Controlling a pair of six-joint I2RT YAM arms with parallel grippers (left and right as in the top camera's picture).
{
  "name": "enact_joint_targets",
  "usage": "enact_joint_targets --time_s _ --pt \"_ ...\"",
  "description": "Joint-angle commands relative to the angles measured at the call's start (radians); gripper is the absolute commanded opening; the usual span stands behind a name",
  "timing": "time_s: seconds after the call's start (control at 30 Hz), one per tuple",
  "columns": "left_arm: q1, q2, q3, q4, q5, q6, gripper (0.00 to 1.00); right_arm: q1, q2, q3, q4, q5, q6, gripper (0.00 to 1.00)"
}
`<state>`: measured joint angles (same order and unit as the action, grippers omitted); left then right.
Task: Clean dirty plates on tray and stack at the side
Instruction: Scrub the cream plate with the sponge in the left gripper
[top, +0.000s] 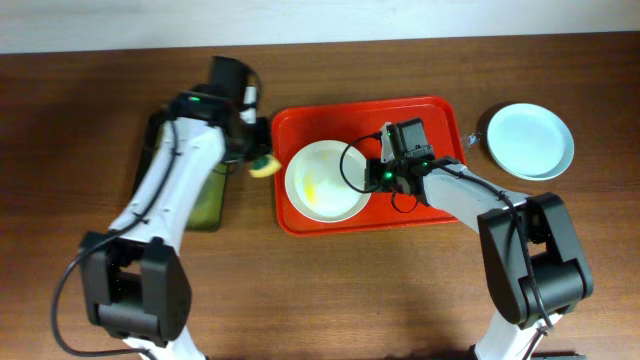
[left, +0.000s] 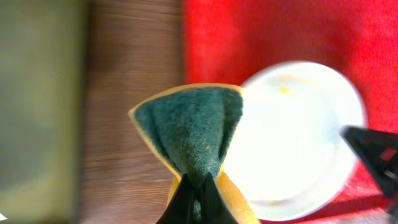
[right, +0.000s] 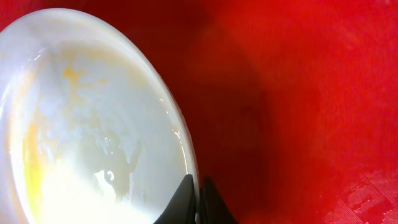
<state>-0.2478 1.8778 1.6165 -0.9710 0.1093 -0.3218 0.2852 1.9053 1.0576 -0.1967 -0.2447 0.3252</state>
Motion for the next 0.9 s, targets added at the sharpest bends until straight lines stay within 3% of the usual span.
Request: enact_joint_targets --time_s 0.0,0.13,0.2,0.33,0.5,0.63,0.77,0.87 --pt "-0.118 0.051 0.002 0.056 0.022 -0.075 0.00 0.003 0.014 0.014 0.006 0.020 -0.007 0.04" --pt "-0.243 0.195 0.002 0.143 0.021 -0.226 0.00 0.003 0.014 0.014 0.006 0.021 -0.007 0.04" --pt "-0.286 0.255 0.002 0.200 -0.015 -0.229 0.00 0.003 0.014 0.014 0.006 0.021 -0.007 0.04" --pt "-0.344 0.290 0.002 0.143 -0.423 -0.311 0.00 0.002 0.014 0.014 0.006 0.021 -0.007 0.04" --pt "-0.338 0.289 0.002 0.041 -0.654 -0.315 0.00 0.002 0.014 0.014 0.007 0.021 -0.007 0.04" --pt "-0.339 0.239 0.044 0.032 -0.597 -0.315 0.00 0.002 0.014 0.014 0.007 0.021 -0.007 0.05" --pt "-0.339 0.190 0.063 0.119 -0.162 -0.344 0.00 0.002 0.014 0.014 0.006 0.021 -0.007 0.05" --pt "-0.359 0.240 0.036 0.148 -0.133 -0.344 0.00 0.002 0.014 0.014 0.003 0.021 -0.007 0.05"
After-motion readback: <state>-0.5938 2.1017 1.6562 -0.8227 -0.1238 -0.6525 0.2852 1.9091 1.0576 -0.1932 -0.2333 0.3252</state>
